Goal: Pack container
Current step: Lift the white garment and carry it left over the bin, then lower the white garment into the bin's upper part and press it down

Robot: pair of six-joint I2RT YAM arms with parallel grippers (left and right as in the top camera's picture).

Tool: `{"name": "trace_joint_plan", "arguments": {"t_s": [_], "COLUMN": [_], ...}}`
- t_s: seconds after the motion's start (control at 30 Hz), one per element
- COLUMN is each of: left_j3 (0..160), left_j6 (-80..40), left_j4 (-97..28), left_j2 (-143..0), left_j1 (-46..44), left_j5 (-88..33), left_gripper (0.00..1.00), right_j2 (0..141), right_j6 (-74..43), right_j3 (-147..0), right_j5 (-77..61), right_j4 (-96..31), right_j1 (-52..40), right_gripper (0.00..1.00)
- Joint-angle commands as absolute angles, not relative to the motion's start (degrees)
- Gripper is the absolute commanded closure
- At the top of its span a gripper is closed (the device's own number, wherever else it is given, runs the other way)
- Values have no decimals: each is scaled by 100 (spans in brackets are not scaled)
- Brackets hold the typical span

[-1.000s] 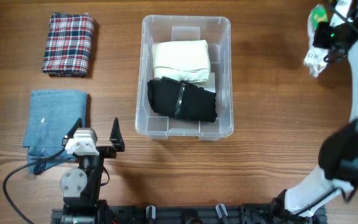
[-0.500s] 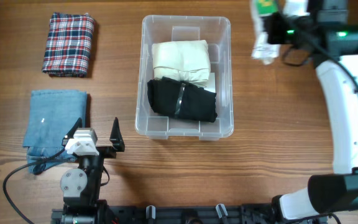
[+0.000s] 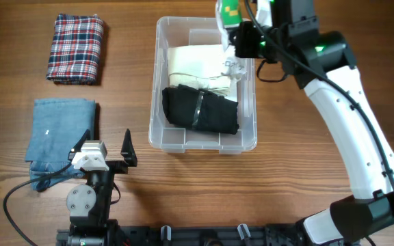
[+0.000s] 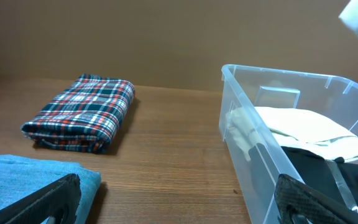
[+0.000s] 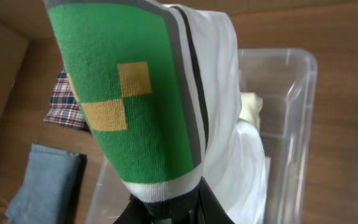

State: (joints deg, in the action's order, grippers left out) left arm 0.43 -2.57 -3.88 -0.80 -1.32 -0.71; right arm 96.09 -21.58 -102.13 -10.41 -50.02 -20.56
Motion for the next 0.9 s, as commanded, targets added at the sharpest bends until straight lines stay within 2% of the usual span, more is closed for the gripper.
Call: {"name": "trace_joint_plan", "arguments": {"t_s": [0.0,0.43,0.7,0.87], "left_j3": [32,32,32,32], "left_j6": [-172,-172,-172,-172], "left_j4": [-423,-421,-423,-423], "left_j2": [-38,-38,-38,-38], "left_j1": [-99,-99,-99,-99], "left_j5": [-38,-38,-38,-38], "left_gripper": [0,0,0,0], "right_j2": [9872,10720,11268,11459], "right_j6": [-2703,-3011,-2998,-2993], "right_j3": [-10245,-10245,-10245,-10245], "right_j5": [-696,642,591,244], "right_j4": [-5052,-5019,-4578,-4307], "right_j1": [-2163,-2410,-2508,-2567], "right_gripper": [96,95,96,91]}}
